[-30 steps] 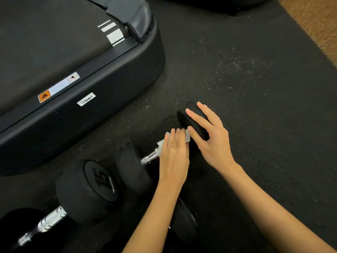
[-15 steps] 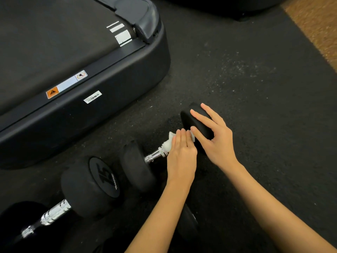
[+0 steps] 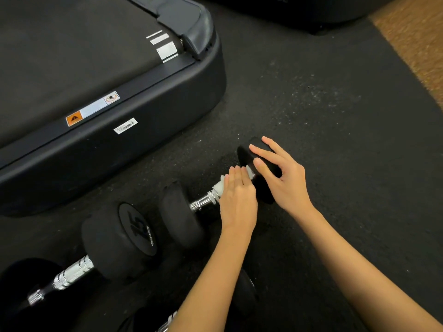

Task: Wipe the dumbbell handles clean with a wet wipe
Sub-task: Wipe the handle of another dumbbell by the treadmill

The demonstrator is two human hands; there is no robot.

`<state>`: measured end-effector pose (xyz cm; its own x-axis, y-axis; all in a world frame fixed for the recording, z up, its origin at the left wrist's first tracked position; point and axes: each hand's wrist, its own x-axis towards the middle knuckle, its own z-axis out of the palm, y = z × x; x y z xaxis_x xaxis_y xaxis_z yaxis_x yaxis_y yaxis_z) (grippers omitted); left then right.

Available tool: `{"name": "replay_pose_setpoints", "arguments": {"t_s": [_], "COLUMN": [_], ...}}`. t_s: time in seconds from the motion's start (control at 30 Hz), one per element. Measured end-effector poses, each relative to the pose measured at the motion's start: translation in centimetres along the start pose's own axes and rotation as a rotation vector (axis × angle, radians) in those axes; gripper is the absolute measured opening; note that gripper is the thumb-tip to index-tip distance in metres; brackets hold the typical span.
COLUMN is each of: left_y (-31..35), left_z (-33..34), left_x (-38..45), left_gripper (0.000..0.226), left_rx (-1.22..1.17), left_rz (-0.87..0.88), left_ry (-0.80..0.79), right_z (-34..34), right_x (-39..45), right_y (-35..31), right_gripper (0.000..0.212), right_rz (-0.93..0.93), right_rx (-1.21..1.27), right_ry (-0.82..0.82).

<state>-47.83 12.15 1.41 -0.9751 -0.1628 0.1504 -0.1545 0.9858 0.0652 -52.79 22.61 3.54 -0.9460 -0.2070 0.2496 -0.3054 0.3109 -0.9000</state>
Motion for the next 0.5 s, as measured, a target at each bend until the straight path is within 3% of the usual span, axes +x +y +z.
{"name": "replay_pose_setpoints", "arguments": {"t_s": [0.13,0.3,0.5], "left_y": [0.6,0.0,1.1], "left_z": [1.0,-0.7,0.0], "left_x": [-2.0,0.0,-1.6], "left_gripper": [0.06,0.054,0.063], "left_rx": [0.032,-0.072,-0.001], "left_rz": [0.109,0.005,0.071], "left_ry": [0.004,-0.037,-0.039], "right_z": [-0.2,-0.1,-0.2], "right_x": [0.0,0.1,0.0], "right_y": [0.0,-0.1,-0.2], "right_gripper": [0.031,0.03,0.031], "right_rz": [0.006,0.001,-0.011], "right_rx": [-0.011,0.003,-0.009], "right_ry": [-0.011,-0.015,-0.01]}}
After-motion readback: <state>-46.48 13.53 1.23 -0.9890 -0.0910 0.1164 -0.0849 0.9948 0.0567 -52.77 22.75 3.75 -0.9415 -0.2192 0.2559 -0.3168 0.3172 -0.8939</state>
